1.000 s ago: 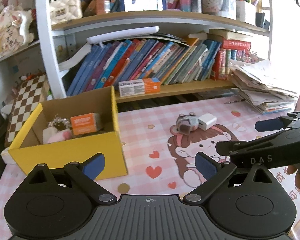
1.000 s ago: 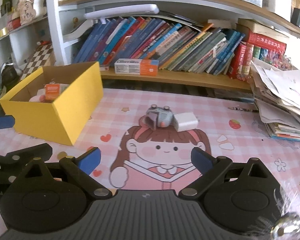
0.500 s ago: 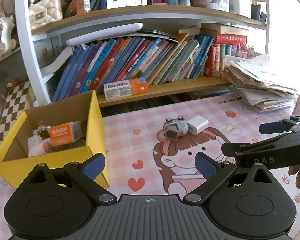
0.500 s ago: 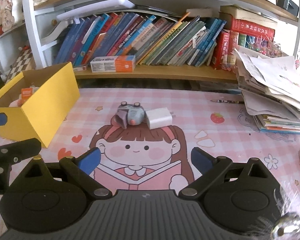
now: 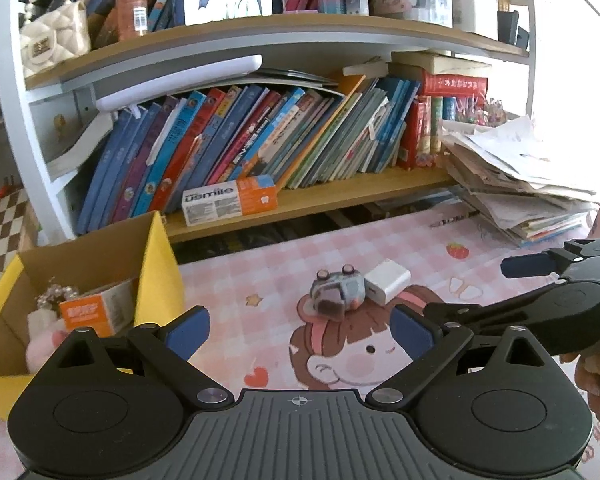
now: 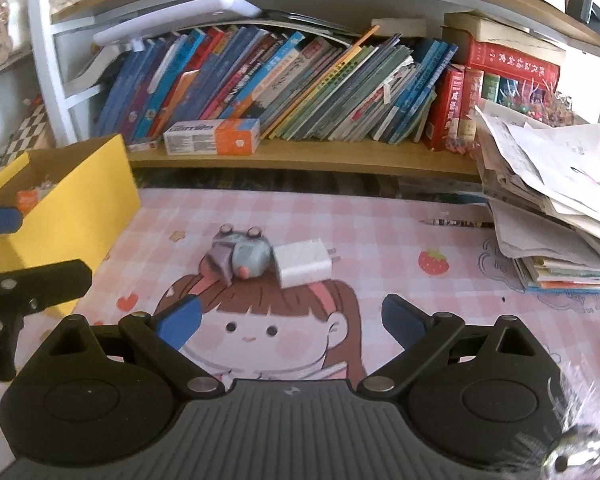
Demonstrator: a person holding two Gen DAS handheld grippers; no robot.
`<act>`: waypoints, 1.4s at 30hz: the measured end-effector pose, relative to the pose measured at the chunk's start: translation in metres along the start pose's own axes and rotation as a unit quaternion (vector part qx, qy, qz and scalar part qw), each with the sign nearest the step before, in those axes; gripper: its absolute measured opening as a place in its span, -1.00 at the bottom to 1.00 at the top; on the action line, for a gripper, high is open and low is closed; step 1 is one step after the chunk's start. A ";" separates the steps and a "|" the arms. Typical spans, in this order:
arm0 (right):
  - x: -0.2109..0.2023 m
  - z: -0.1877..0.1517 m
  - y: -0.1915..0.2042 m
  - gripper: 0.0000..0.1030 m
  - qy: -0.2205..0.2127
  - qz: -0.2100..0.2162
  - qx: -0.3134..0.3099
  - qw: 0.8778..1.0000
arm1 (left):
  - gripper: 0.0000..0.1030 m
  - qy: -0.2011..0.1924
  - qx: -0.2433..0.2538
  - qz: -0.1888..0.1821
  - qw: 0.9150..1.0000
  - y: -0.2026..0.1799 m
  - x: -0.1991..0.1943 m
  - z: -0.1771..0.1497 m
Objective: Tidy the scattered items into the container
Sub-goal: 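Close left gripper on grey toy truck while right gripper grasps white charger block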
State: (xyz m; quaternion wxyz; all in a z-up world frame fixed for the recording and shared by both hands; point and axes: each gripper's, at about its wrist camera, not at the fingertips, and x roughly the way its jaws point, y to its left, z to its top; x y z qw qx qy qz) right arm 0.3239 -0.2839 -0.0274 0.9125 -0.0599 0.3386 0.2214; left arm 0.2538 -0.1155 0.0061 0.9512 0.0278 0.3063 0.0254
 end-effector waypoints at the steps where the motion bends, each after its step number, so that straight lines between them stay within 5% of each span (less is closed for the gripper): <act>1: 0.006 0.003 -0.002 0.89 0.005 0.002 0.000 1.000 | 0.91 0.002 -0.001 -0.002 1.000 0.000 0.005 0.002; 9: 0.054 0.014 -0.013 0.83 0.028 0.004 -0.025 0.999 | 0.88 0.023 -0.003 -0.012 1.000 -0.005 0.051 0.005; 18: 0.101 0.019 -0.026 0.47 0.062 0.010 -0.030 0.998 | 0.83 0.052 -0.007 -0.022 0.998 -0.010 0.098 0.003; 35: 0.123 0.012 -0.043 0.25 0.059 0.083 -0.049 0.994 | 0.71 0.075 -0.038 -0.047 0.995 0.000 0.144 0.006; 42: 0.131 0.010 -0.038 0.22 0.053 0.078 -0.070 0.993 | 0.69 0.083 -0.037 -0.065 0.994 -0.010 0.164 0.012</act>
